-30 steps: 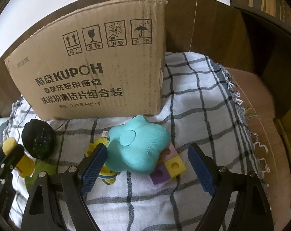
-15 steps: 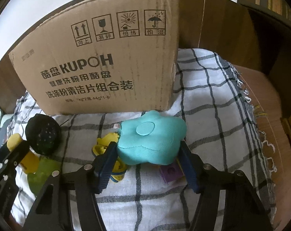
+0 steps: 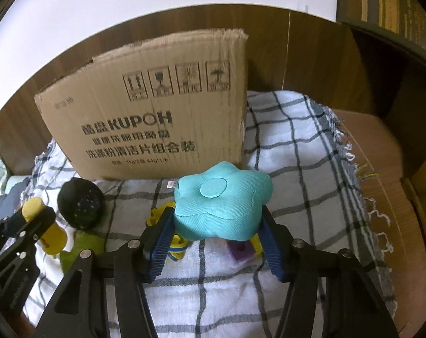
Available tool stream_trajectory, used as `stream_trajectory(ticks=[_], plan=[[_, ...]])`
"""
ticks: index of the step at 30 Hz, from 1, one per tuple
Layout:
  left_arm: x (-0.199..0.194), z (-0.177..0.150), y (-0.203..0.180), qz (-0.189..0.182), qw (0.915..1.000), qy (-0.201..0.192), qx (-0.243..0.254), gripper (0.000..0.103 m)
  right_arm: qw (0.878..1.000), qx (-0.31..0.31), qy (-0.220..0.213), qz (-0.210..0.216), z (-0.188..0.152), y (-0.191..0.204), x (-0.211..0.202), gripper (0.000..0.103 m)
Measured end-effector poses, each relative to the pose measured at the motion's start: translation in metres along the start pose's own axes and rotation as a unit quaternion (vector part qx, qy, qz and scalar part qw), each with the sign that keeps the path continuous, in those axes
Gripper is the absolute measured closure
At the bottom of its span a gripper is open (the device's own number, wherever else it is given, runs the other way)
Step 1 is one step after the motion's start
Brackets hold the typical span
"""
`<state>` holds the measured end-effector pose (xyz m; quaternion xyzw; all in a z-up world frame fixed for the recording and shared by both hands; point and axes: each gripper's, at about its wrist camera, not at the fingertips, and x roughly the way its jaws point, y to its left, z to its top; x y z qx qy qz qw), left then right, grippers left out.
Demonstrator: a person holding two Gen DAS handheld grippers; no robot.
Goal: Organize objects
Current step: 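Lift the yellow cup and teal star and carry them over the box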
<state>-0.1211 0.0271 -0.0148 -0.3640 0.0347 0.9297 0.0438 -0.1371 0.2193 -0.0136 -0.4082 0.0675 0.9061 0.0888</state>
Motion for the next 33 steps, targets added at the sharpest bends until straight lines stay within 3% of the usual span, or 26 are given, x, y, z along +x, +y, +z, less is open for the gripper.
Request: stream_trajectory(ticks=[33], plan=[[-0.050,0.059,-0.002,0.004,0.9966,-0.082,0.009,0.069,0.995,-0.012,-0.096,0.003,0.036,0.012,-0.085,0.045]])
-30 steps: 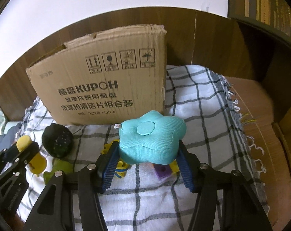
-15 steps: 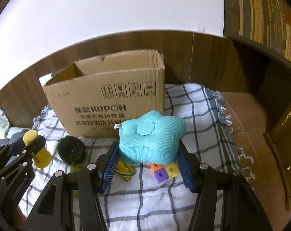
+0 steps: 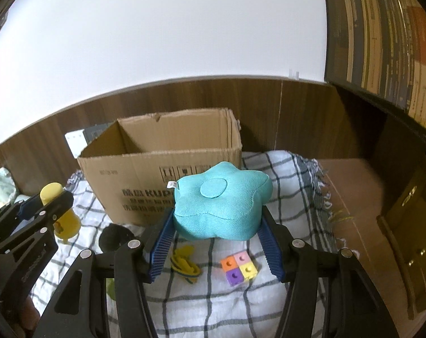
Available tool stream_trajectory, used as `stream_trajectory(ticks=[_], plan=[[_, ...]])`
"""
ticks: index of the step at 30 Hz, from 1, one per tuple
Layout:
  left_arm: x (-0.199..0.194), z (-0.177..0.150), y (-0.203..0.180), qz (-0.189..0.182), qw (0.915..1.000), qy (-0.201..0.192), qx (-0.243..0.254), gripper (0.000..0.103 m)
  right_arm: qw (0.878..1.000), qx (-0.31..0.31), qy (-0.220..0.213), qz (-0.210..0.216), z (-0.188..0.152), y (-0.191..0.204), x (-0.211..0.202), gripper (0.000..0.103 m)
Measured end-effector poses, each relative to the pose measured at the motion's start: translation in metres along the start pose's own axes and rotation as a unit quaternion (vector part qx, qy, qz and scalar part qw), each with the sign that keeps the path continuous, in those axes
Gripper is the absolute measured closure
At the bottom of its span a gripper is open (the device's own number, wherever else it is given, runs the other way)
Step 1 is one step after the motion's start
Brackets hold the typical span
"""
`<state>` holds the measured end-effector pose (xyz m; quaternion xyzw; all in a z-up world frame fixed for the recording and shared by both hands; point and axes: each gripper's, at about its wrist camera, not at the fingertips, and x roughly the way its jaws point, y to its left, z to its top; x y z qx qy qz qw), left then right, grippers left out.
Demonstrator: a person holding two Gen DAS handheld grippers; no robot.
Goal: Organize objects
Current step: 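Lift the yellow cup and teal star and carry them over the box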
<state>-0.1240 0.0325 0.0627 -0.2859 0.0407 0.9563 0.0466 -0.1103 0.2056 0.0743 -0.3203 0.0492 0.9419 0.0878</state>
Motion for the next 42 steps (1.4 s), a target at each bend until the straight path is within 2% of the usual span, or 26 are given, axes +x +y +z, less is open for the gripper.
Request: stream_trajectory(ticks=[11,27,42], plan=[[-0.001,0.029,0.000,0.002,0.9997,-0.025,0.003,0.069,1.000,-0.003,-0.026,-0.003,0.025,0.007,-0.004,0.045],[0.023,0.060,-0.005,-0.005,0.9992,-0.038,0.013,0.069,0.999,-0.006,-0.047,0.003,0.061,0.007,0.012,0.045],[0.058,0.093,-0.008,-0.017,0.9985,-0.043,0.029,0.069,0.999,-0.010,-0.038,0.011,0.095,0.012,0.047,0.045]])
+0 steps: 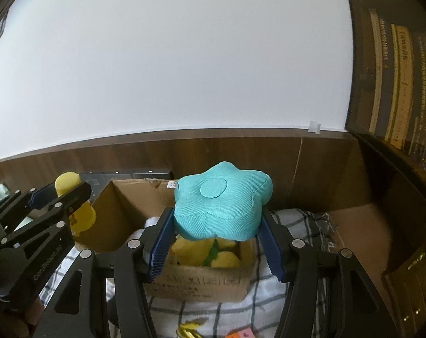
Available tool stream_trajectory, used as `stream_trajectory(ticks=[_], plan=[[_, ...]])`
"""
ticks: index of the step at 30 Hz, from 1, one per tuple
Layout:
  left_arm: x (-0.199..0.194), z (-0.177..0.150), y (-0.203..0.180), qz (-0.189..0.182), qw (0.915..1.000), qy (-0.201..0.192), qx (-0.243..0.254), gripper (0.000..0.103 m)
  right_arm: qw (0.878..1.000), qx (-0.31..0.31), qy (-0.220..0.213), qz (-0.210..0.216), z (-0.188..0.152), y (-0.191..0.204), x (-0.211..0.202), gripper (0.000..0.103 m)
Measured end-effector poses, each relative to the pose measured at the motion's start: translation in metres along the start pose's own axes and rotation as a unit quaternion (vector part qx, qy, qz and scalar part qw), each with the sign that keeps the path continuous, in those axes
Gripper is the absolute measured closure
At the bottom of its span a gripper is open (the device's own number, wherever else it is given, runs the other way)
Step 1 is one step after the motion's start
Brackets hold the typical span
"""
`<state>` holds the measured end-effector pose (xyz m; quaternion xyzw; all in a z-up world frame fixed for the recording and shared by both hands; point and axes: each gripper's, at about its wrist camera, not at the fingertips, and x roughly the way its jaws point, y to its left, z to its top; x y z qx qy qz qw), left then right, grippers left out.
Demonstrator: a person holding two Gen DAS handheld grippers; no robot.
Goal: Organize objects
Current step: 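Open both tools to drop the cup and star into the box, then withdraw both tools from the box toward the remaining toys on the blanket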
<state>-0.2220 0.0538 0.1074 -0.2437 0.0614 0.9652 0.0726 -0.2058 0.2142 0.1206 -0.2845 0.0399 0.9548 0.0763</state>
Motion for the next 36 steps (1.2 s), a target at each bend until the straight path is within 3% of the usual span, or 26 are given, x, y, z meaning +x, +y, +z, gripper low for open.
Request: stream_trajectory(ticks=[13,14,17,20,24,32,36], plan=[[0.041,-0.003,0.003,-0.007,0.9992,0.040,-0.007,0.068,1.000,0.003,0.027,0.002,0.005,-0.003,0.034,0.042],[0.041,-0.003,0.003,-0.004,0.9992,0.039,-0.006,0.064,1.000,0.002,0.028,0.002,0.005,-0.003,0.035,0.041],[0.040,-0.003,0.002,0.006,0.9994,0.035,-0.002,0.041,1.000,0.001,0.030,-0.002,0.005,-0.004,0.036,0.039],[0.037,-0.003,0.002,0.022,0.9993,0.030,0.004,0.036,1.000,0.003,0.028,-0.007,0.004,-0.006,0.035,0.030],[0.033,-0.004,0.004,0.037,0.9989,0.029,0.002,0.020,1.000,0.009,0.026,-0.010,0.003,-0.010,0.031,0.025],[0.015,-0.010,0.004,0.050,0.9985,0.023,0.004,0.016,1.000,0.008,0.018,-0.016,-0.001,-0.010,0.016,0.023],[0.000,-0.016,0.005,0.056,0.9983,0.019,0.003,0.013,1.000,0.009,0.010,-0.020,-0.009,-0.009,0.001,0.017]])
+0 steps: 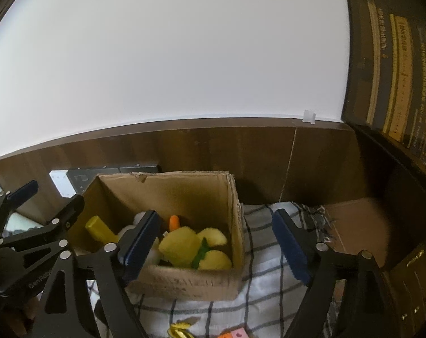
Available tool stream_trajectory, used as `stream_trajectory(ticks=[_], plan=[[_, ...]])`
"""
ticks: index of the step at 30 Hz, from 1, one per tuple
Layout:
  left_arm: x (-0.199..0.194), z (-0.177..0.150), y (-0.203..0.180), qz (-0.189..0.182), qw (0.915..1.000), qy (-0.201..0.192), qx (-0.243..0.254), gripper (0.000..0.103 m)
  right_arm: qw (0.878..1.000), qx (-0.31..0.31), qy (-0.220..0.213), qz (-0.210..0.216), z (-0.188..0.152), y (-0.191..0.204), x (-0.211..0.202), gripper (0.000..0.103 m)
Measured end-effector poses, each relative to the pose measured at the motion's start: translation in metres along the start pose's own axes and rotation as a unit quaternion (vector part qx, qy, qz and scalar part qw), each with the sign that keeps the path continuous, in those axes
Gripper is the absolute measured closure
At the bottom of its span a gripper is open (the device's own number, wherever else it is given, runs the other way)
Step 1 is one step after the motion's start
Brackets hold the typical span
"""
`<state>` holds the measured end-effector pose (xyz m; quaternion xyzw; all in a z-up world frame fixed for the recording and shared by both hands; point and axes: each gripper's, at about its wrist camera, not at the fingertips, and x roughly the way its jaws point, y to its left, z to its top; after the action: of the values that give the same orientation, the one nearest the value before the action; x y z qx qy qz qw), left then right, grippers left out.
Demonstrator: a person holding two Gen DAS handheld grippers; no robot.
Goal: Organize objects
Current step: 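Withdraw both tools from the box toward the remaining toys on the blanket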
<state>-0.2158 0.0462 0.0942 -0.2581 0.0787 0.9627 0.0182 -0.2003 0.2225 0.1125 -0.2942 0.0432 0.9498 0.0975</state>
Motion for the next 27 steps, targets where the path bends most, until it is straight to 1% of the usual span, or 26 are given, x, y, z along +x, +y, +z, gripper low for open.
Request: stream_trajectory(ticks=[3,8,14,18,21,27], plan=[[-0.013,-0.008,0.001,0.004,1.0000,-0.004,0.001,0.008,1.000,-0.003,-0.009,-0.006,-0.008,0.001,-0.012,0.013],[-0.033,-0.022,0.000,0.005,1.0000,-0.008,0.000,0.005,1.000,-0.007,-0.021,-0.015,-0.020,0.002,-0.029,0.010],[-0.055,-0.034,-0.002,0.002,0.9999,-0.012,-0.006,0.001,1.000,0.004,-0.027,-0.013,-0.037,-0.006,-0.050,0.007],[-0.071,-0.042,-0.005,0.004,0.9997,-0.021,-0.005,0.000,0.999,0.012,-0.028,-0.009,-0.050,-0.010,-0.060,0.004],[-0.079,-0.050,-0.008,0.001,0.9997,-0.022,-0.005,0.000,1.000,0.014,-0.026,-0.008,-0.059,-0.011,-0.064,0.003],[-0.081,-0.067,-0.008,0.000,0.9999,-0.006,-0.014,0.000,1.000,0.010,-0.020,-0.014,-0.073,-0.013,-0.069,0.003]])
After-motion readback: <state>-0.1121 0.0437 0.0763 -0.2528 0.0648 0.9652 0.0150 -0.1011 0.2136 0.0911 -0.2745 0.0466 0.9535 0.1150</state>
